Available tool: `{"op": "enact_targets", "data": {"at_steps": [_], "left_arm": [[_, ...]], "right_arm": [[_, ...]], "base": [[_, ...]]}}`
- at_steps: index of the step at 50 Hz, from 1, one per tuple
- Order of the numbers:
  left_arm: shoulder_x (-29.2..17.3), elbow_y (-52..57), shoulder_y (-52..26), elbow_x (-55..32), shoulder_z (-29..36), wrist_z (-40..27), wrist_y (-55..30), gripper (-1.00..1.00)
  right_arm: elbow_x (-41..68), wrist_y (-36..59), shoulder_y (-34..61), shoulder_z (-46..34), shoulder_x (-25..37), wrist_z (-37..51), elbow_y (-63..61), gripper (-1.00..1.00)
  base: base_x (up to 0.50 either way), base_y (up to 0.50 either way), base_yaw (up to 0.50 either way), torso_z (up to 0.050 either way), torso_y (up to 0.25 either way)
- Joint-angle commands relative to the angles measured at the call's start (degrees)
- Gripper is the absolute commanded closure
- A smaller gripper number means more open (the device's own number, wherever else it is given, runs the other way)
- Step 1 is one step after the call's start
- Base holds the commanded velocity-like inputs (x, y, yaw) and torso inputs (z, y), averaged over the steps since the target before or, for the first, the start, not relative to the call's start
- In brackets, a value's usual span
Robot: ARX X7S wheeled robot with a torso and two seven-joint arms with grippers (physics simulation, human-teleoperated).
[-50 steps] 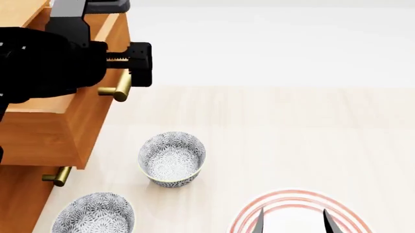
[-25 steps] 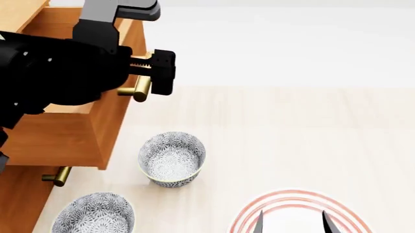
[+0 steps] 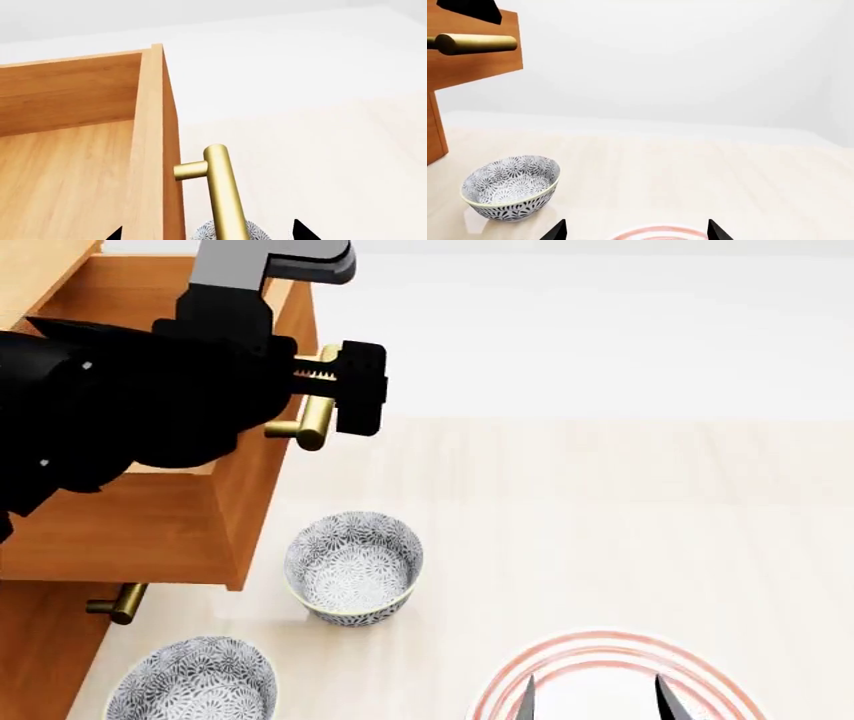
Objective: Open the top drawer of the cabinet.
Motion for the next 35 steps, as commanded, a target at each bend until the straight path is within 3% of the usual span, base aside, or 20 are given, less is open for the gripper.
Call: {"op": "enact_targets", "data": {"at_steps": [1, 35], "left_arm": [[2.5, 6.0, 1.4, -26.2, 7.5, 3.6, 4.3, -1.0], [2.5, 19.8, -0.2, -32.7, 7.4, -2.4, 9.5, -1.0]], "right_arm": [[0.3, -0.4, 0.3, -0.1, 0.1, -0.3, 0.8, -1.0], [1.0, -1.7, -2.0, 0.3, 1.2, -0.1, -0.6, -1.0]], "base": [[0.0, 0.0, 0.0, 0.0, 0.0], [0.0, 0.0, 0.0, 0.0, 0.0]]}}
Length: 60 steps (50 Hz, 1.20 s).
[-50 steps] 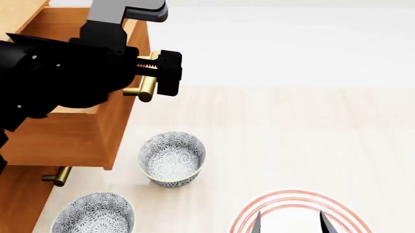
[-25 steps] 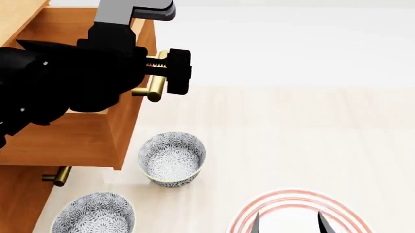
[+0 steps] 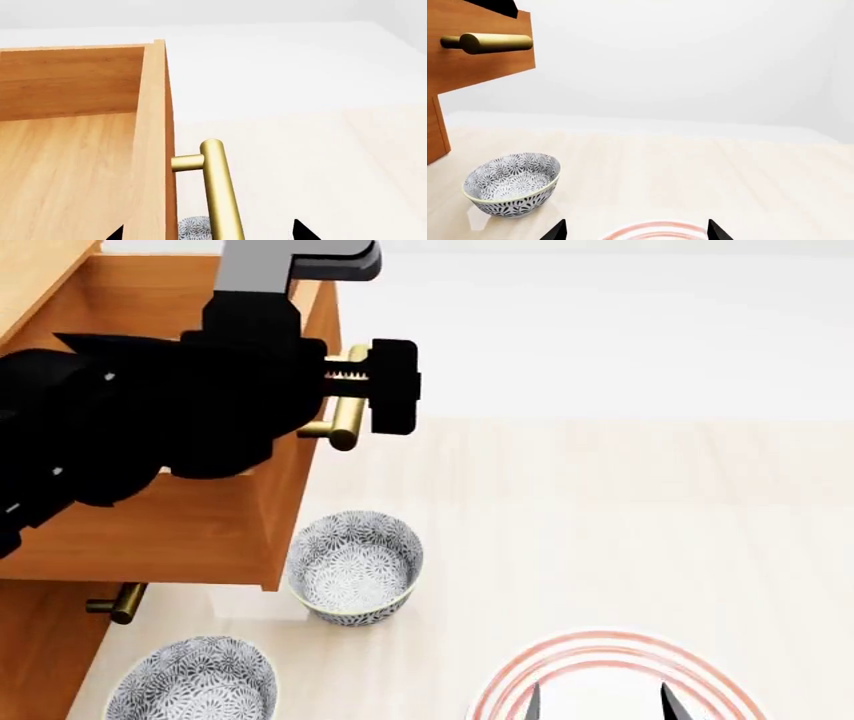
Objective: Open the top drawer of the cabinet.
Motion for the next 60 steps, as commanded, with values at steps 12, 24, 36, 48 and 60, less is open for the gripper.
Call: {"op": "enact_targets", "data": {"at_steps": [12, 24, 36, 48, 60], "left_arm": [[2.6, 17.4, -0.1, -19.2, -1.9, 2.5, 2.9, -1.0], [2.6, 17.6, -2.0, -18.3, -1.7, 0.8, 2.3, -1.0], [2.6, 12.6, -8.4, -19.5, -1.6, 1.0, -0.8, -1.0], [2.6, 7.5, -17.5, -20.5, -1.3, 1.1, -4.9, -1.0], [1.4, 6.7, -24.3, -19.3, -1.5, 1.4, -7.4, -1.0]], "right_arm": [[0.0, 0.2, -0.7, -0.4, 0.4, 0.7, -1.5, -1.0], [-0.7, 0.7, -0.7, -1.1, 0.5, 1.2, -2.1, -1.0], [-0.1, 1.0, -0.6, -0.6, 1.0, 1.4, -2.4, -1.0], [0.3, 0.3, -1.1, -0.5, 1.2, 1.3, -3.1, -1.0], [0.4, 0.2, -1.4, -0.5, 1.5, 1.5, -4.0, -1.0]], "base": [[0.0, 0.0, 0.0, 0.0, 0.001], [0.0, 0.0, 0.0, 0.0, 0.0], [0.0, 0.0, 0.0, 0.0, 0.0], [0.0, 0.0, 0.0, 0.0, 0.006], [0.0, 0.0, 0.0, 0.001, 0.003]]}}
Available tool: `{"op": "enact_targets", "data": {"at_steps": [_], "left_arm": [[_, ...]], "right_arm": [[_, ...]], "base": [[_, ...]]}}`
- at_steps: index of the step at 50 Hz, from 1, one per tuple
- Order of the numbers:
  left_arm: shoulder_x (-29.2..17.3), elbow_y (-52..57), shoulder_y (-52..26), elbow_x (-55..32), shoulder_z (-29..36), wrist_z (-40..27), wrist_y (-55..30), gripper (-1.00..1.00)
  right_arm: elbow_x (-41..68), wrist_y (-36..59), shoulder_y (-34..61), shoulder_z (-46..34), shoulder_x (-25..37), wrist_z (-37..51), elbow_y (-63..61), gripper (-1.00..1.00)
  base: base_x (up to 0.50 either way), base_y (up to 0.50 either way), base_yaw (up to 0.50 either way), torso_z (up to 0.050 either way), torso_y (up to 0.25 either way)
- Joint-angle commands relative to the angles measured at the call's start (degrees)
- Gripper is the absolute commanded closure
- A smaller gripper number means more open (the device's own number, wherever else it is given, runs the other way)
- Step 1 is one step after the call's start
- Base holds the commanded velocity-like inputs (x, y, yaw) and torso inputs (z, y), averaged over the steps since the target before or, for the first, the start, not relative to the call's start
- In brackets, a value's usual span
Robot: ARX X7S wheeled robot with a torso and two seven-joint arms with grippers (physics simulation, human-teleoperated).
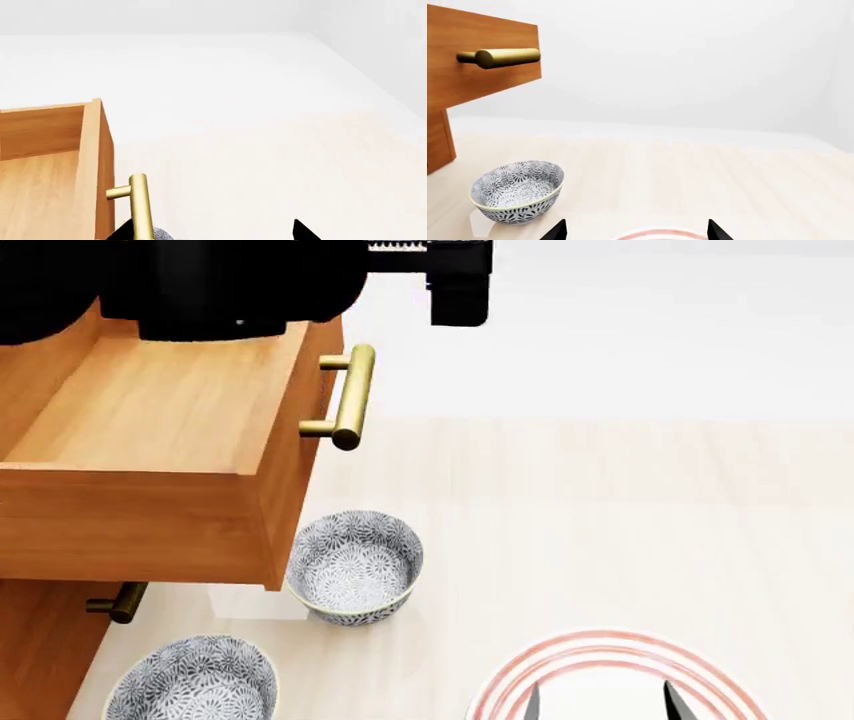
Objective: Open the top drawer of the cabinet.
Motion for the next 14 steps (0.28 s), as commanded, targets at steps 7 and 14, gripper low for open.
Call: {"op": "enact_targets", "data": {"at_steps": [7, 14], "left_arm": [[-2.4, 6.5, -10.4, -0.1, -5.8, 0.2, -0.7, -1.0], [-12.2, 24.6, -14.8, 3.1, -8.1, -4.8, 1.4, -1.0]], "right_arm": [[0.4, 0.8, -0.4, 0.1, 0.7, 0.7, -2.4, -1.0], [-0.2, 0.3, -1.1, -0.4, 0.7, 0.9, -2.7, -1.0]], "base": [[0.0, 0.0, 0.0, 0.0, 0.0], [0.0, 0.0, 0.0, 0.0, 0.0]]}}
